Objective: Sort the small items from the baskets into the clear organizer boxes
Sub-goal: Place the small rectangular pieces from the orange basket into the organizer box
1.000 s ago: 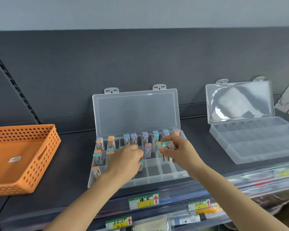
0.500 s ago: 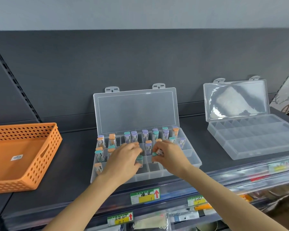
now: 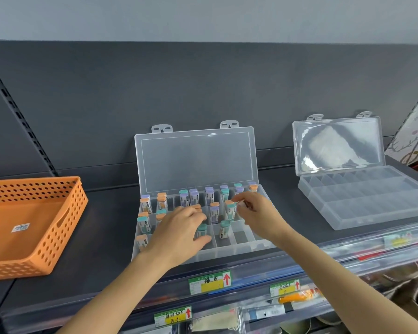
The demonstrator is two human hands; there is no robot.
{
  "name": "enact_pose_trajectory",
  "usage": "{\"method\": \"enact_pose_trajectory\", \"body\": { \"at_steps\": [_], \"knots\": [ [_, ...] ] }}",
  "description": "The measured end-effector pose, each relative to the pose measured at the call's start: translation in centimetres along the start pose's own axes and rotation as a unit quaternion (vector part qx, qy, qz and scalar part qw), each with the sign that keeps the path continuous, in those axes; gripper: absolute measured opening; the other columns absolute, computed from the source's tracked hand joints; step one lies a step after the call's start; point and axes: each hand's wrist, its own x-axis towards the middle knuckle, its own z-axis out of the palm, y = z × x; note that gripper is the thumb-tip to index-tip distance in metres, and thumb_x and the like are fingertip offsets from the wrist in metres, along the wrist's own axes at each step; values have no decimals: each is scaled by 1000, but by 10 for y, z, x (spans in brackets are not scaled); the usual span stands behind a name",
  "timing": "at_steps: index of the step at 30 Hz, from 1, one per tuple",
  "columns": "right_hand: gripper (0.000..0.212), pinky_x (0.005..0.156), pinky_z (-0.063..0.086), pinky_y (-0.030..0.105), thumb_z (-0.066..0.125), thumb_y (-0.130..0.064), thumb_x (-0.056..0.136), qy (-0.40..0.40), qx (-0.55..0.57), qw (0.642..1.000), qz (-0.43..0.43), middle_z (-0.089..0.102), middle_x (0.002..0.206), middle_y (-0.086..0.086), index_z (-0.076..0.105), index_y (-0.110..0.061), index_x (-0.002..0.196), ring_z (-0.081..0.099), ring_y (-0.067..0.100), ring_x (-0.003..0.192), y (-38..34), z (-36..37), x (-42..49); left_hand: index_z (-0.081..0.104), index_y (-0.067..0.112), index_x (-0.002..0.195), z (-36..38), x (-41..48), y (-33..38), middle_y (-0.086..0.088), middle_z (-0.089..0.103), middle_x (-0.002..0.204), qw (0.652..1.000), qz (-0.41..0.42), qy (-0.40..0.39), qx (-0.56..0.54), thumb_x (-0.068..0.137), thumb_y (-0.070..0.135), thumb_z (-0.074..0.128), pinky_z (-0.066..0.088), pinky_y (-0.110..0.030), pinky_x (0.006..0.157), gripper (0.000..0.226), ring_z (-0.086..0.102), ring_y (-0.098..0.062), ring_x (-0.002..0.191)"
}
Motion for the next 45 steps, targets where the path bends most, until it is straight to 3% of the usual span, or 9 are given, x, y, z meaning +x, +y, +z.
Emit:
{"method": "enact_pose_trajectory", "body": {
  "at_steps": [2, 5, 7, 14, 18, 24, 45],
  "knots": [
    [22, 69, 55, 29, 50, -13, 96, 10, 2, 1000, 0, 66, 87, 3, 64, -16, 112, 60, 16, 71, 1, -9, -1, 44, 25, 138, 0, 0, 1, 8, 42, 144, 1000, 3, -3, 0, 91, 52, 50, 31, -29, 109, 54, 37, -12, 133],
    [21, 69, 44, 7, 62, -13, 90, 15, -24, 999, -22, 68, 101, -1, 69, -13, 110, 59, 10, 81, 6, -15, -2, 43, 25, 139, -1, 1, 2, 8, 41, 145, 1000, 10, -7, 0, 91, 53, 49, 30, -29, 110, 55, 36, -11, 134],
    [21, 67, 39, 2, 64, -12, 89, 4, -50, 998, -32, 69, 103, 0, 70, -13, 109, 57, 7, 81, 7, -16, -3, 43, 25, 139, -3, 2, 3, 8, 41, 144, 1000, 11, -9, -2, 91, 53, 49, 31, -28, 109, 56, 36, -11, 133],
    [20, 81, 49, 17, 59, -13, 92, -32, -147, 984, -92, 68, 110, 4, 68, -11, 110, 65, 18, 94, 0, -8, -1, 44, 26, 138, -5, 5, 4, 8, 43, 143, 1000, 11, -15, 5, 90, 53, 50, 33, -27, 107, 55, 38, -10, 131],
    [15, 79, 56, 28, 53, -6, 93, -52, -214, 971, -96, 67, 103, 9, 66, -7, 101, 65, 21, 88, 13, 0, 3, 42, 26, 140, -6, 5, 4, 8, 41, 145, 1000, 8, -25, 7, 91, 53, 50, 32, -28, 108, 57, 36, -11, 133],
    [22, 89, 51, 28, 54, -14, 95, -46, -242, 962, -121, 62, 112, 4, 65, -15, 113, 55, 18, 102, 25, 5, 3, 31, 26, 145, -7, 6, 6, 8, 32, 151, 999, 7, -41, 16, 91, 54, 48, 28, -29, 111, 64, 29, -12, 138],
    [22, 91, 48, 25, 54, -20, 96, -42, -215, 966, -137, 62, 117, 1, 64, -17, 116, 52, 18, 106, 28, 8, 0, 30, 26, 146, -6, 7, 11, 7, 29, 153, 998, -8, -61, 26, 91, 55, 48, 26, -32, 113, 65, 26, -13, 141]
  ]
}}
